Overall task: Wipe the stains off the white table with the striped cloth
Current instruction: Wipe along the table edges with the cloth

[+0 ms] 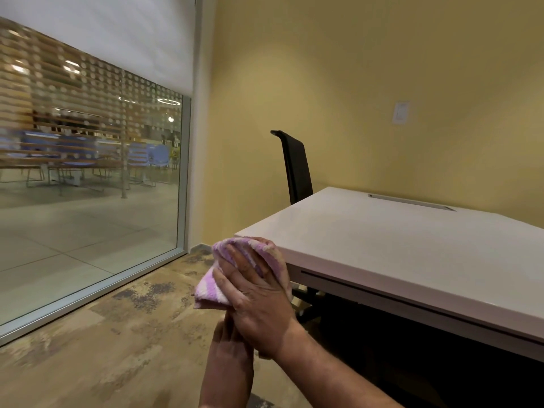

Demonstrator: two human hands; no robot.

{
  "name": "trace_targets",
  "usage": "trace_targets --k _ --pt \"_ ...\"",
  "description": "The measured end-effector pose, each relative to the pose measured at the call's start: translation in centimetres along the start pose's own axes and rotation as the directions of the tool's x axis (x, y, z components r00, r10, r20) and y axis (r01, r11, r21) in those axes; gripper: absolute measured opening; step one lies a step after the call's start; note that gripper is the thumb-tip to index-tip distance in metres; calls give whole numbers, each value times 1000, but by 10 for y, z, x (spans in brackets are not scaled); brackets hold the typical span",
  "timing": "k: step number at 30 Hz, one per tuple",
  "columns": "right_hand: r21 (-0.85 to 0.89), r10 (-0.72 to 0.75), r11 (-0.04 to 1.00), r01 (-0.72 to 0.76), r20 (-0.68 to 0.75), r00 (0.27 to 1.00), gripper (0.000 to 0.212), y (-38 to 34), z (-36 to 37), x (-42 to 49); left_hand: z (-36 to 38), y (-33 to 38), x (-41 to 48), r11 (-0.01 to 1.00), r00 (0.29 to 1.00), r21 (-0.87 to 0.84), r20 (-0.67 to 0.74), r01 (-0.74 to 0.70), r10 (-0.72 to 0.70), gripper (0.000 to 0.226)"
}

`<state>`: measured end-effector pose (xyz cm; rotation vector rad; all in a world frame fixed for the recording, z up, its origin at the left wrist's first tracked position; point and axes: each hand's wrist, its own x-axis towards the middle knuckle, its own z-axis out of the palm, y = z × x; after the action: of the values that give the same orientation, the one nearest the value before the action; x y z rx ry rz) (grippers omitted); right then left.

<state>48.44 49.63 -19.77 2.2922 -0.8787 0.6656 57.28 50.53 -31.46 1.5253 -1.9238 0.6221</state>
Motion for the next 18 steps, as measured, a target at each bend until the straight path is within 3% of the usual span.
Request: trace_targets --k 7,11,14,18 --pt "-22 12 1000 -14 -79 997 58 7 -8 -14 2 0 -10 993 998 109 40 36 -40 51" --pt "18 17 1000 -14 -155 988 54 13 -20 -28 9 -7 -13 974 981 -146 114 171 -156 45" --pt "25 22 1000 -18 -166 986 58 21 -26 -45 1 -2 -2 941 963 -236 173 243 -205 77" --pt "20 52 999 -50 -151 987 66 30 -36 -67 -14 2 0 961 992 -256 94 108 -86 109"
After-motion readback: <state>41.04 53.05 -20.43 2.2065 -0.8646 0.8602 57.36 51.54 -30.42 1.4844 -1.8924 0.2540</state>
